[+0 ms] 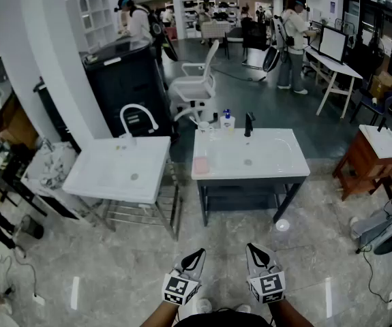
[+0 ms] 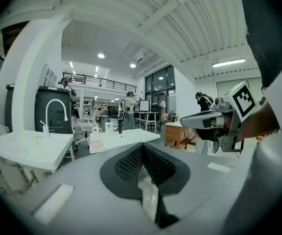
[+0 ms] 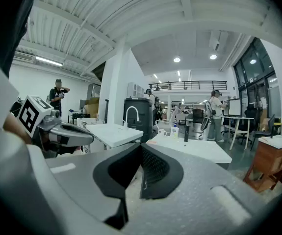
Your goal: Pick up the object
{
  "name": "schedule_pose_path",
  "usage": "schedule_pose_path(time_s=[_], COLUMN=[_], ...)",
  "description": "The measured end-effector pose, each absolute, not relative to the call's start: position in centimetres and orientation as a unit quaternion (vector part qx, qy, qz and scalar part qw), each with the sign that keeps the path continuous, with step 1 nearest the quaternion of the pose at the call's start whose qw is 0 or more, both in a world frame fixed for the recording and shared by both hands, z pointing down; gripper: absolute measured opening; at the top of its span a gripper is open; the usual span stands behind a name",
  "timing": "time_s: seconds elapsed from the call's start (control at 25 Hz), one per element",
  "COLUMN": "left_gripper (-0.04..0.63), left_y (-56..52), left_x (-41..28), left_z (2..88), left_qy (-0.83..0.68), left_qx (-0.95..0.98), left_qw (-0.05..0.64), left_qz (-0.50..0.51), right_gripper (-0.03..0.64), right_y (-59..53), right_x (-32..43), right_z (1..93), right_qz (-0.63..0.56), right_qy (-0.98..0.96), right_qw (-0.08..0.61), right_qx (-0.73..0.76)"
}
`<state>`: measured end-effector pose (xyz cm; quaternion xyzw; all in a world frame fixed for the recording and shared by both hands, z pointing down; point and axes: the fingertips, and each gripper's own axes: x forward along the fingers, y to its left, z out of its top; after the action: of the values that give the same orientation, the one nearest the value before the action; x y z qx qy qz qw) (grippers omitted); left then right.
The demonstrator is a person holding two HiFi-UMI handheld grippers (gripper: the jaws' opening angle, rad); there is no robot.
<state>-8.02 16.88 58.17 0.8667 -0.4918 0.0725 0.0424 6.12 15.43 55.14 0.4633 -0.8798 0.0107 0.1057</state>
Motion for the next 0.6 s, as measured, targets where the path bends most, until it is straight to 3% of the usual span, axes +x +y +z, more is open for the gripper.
schedule_pose_path(time_s=[0.6], left_gripper=[0.018], left_y=[17.8], left_x=[-10.2], left_z=[58.6], left_qy=[-0.479], left_qx=[0.871], left_qw=[0.066], left_qz=[0.086], right_gripper=[0.002], right_y=[15.5], right_x=[3.9], right_z=[54.2], right_qz=[0.008], right_qy=[-0.871], right_qw=[0.091], right_qx=[0.483])
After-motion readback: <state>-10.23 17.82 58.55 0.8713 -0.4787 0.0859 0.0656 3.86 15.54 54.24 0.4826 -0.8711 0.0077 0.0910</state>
